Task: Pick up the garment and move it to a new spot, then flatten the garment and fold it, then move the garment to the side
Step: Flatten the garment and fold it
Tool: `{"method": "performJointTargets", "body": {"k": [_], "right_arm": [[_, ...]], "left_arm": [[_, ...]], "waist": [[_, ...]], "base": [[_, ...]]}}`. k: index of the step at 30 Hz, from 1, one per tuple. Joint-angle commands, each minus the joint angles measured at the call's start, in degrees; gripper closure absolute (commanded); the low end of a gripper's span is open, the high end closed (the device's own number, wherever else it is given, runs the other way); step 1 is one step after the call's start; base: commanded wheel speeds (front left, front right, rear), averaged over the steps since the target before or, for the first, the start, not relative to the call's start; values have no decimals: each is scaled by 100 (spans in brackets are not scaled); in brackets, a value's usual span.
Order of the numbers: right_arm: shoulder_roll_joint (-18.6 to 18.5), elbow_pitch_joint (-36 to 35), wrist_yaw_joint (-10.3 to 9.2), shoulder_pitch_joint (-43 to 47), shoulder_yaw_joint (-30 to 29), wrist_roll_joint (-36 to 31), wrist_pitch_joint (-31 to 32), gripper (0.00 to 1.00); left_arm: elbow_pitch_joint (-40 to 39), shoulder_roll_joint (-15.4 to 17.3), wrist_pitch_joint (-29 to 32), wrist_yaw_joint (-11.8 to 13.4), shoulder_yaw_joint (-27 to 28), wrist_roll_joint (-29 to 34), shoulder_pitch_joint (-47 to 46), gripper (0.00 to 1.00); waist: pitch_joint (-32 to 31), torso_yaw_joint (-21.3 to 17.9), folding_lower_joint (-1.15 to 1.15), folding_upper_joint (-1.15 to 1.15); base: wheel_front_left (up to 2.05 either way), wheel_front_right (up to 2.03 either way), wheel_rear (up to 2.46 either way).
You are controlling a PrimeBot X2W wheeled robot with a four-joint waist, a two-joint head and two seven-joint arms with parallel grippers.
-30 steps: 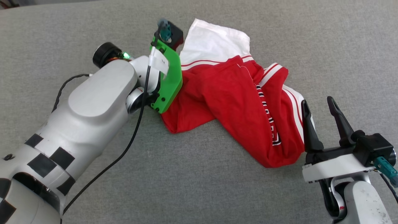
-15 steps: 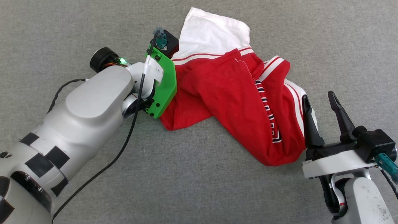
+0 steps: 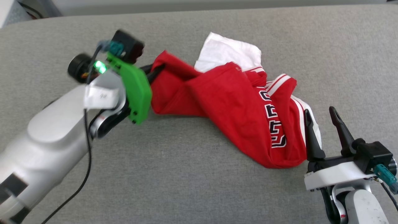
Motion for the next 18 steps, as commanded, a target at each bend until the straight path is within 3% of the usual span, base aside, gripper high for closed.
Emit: {"method": "performJointTargets", "body": {"k": [1, 10, 18], "right_arm": [[-9, 14, -5, 98, -17, -19, -52, 0], [-9, 43, -5, 427, -115, -32, -52, 0], [-9, 83, -5, 579, -114, -29, -52, 0]], "left_arm": [[-173, 229, -151, 175, 62, -101, 309, 100], [-1427, 1198, -978, 1170, 329, -811, 2229, 100], [-1716, 1727, -1639, 1779, 531, -1589, 3720, 100]], "waist": [[-342, 286, -1, 0], [-760, 585, -1, 0], [-955, 668, -1, 0]], "base": [[0, 0, 0], [0, 0, 0], [0, 0, 0]]}}
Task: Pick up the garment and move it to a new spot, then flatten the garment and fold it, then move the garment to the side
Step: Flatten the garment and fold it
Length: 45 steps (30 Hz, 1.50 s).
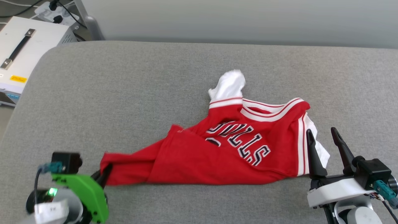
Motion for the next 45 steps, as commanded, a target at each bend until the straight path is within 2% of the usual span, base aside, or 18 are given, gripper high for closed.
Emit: {"method": "performJointTargets", "body": {"k": [1, 7, 12, 15, 16, 17, 18, 20, 23, 27, 32, 37, 41, 45], "right_arm": [[-11, 23, -5, 75, -1, -3, -52, 0], [-11, 51, -5, 164, -26, -1, -52, 0], [-11, 64, -5, 157, -41, -22, -52, 0], [-11, 78, -5, 149, -60, -43, -52, 0], [-11, 90, -5, 150, -65, -52, -52, 0], [-11, 98, -5, 153, -66, -59, -52, 0], [-11, 107, -5, 154, -75, -71, -52, 0], [-11, 99, -5, 149, -112, -94, -52, 0], [-11, 34, -5, 120, -199, -150, -52, 0], [-16, -149, -5, -3, -369, -342, -52, 0], [-280, -411, -5, -324, -471, -478, -52, 0], [-904, -356, -5, -798, -263, -435, -53, 0], [-1542, 69, -5, -1240, 172, -146, -17, 0], [-2241, 393, -5, -1740, 910, 361, 763, 0]], "left_arm": [[-6, 93, -101, 81, 45, -160, 263, 100], [285, 168, -340, 210, 52, -741, 1182, 100], [750, -86, -299, 43, -40, -1092, 1612, 100], [1038, -252, -275, -64, -109, -1090, 1642, 100], [1144, -320, -356, -85, -109, -1025, 1617, 90], [1222, -379, -446, -94, -88, -956, 1585, 5], [1309, -462, -553, -99, -27, -879, 1532, 0], [1407, -563, -694, -85, 109, -649, 1410, 0], [1413, -631, -772, 64, 422, -173, 1235, 0], [983, -789, -781, 330, 1429, 883, 1196, 0], [400, -1094, -783, 448, 2348, 2001, 1467, 0], [-60, -1588, -783, 368, 3053, 2974, 1673, 0], [-303, -2060, -783, 280, 3416, 3664, 1801, 0], [-473, -2498, -783, 183, 3754, 4270, 1918, 0]], "waist": [[-79, 55, 0, 0], [-111, 74, 0, 0], [-71, 73, 0, 0], [-69, 87, 0, 0], [-81, 98, 0, 0], [-94, 106, 0, 0], [-122, 120, 0, 0], [-172, 138, 0, 0], [-254, 148, 0, 0], [-342, 152, 0, 0], [-358, 111, 0, 0], [-336, 68, 0, 0], [-301, 56, 0, 0], [-243, 70, 0, 0]], "base": [[0, 0, 0], [0, 0, 0], [0, 0, 0], [0, 0, 0], [0, 0, 0], [0, 0, 0], [0, 0, 0], [0, 0, 0], [0, 0, 0], [0, 0, 0], [0, 0, 0], [0, 0, 0], [0, 0, 0], [0, 0, 0]]}}
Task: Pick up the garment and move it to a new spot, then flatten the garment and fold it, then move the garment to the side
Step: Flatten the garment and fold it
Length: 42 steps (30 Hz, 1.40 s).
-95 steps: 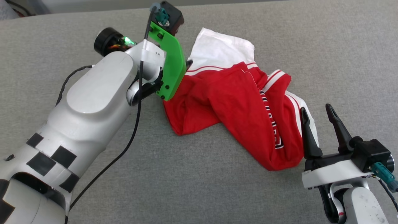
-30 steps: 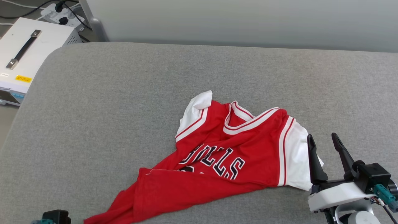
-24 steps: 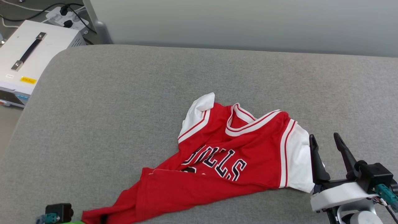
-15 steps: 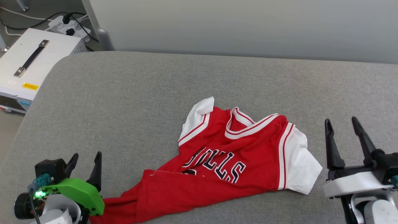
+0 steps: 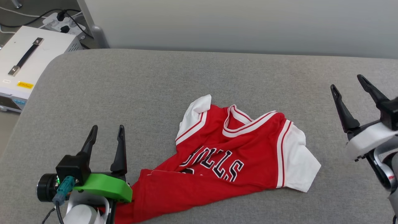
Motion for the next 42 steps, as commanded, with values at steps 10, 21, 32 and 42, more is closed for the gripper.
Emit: {"method": "performJointTargets", "body": {"k": [10, 21, 32, 42], "right_arm": [[-1420, 92, -5, -953, 1898, 1903, 2792, 0], [-1689, 490, -5, -1189, 3204, 2590, 4141, 0], [-1193, 1466, -5, -1077, 4145, 2755, 3633, 5], [-1425, 1709, -5, -1630, 3515, 2641, 2340, 100]], "left_arm": [[-50, -759, -32, -305, 709, 1061, 292, 0], [152, -1404, -32, -897, 1195, 1620, 173, 0], [408, -1877, -32, -1336, 1528, 2022, -3, 0], [611, -2017, -32, -1579, 1825, 2241, 88, 0]], "waist": [[270, 80, 0, 0], [728, 217, 0, 0], [934, 235, 0, 0], [584, 82, 0, 0]], "base": [[0, 0, 0], [0, 0, 0], [0, 0, 0], [0, 0, 0]]}}
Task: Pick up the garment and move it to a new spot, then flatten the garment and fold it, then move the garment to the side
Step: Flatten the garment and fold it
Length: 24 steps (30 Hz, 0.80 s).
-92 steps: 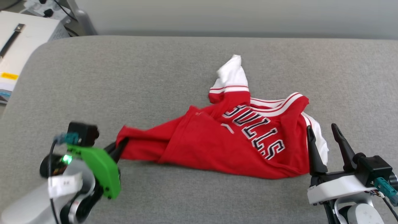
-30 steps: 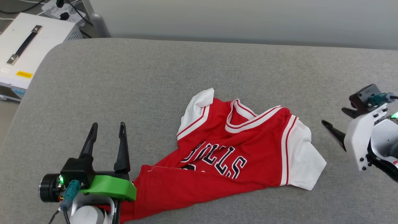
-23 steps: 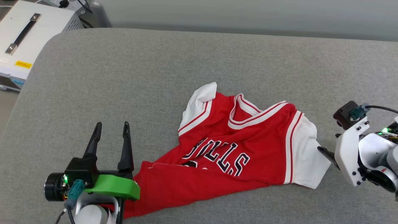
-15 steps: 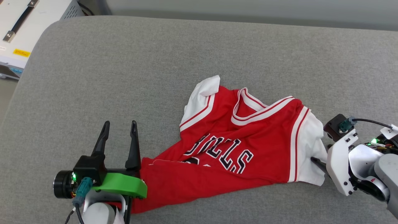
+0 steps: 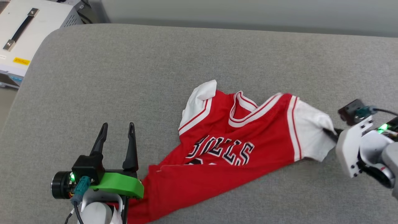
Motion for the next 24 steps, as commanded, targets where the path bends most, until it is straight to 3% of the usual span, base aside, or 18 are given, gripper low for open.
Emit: {"method": "performJointTargets", "body": {"k": [1, 12, 24], "right_arm": [[-135, 42, -11, -136, -184, -45, -90, 100], [-687, 216, -11, 423, -1546, -70, -88, 100], [-490, 1483, -11, 1475, -2270, 142, 148, 100]], "left_arm": [[19, -50, -32, -47, 39, 58, 0, 0], [38, -146, -33, -198, 238, 175, 96, 0], [138, -222, -33, -325, 373, 263, 63, 0]], "waist": [[-112, -60, 0, 0], [-160, -120, 0, 0], [-98, -47, 0, 0]], "base": [[0, 0, 0], [0, 0, 0], [0, 0, 0]]}}
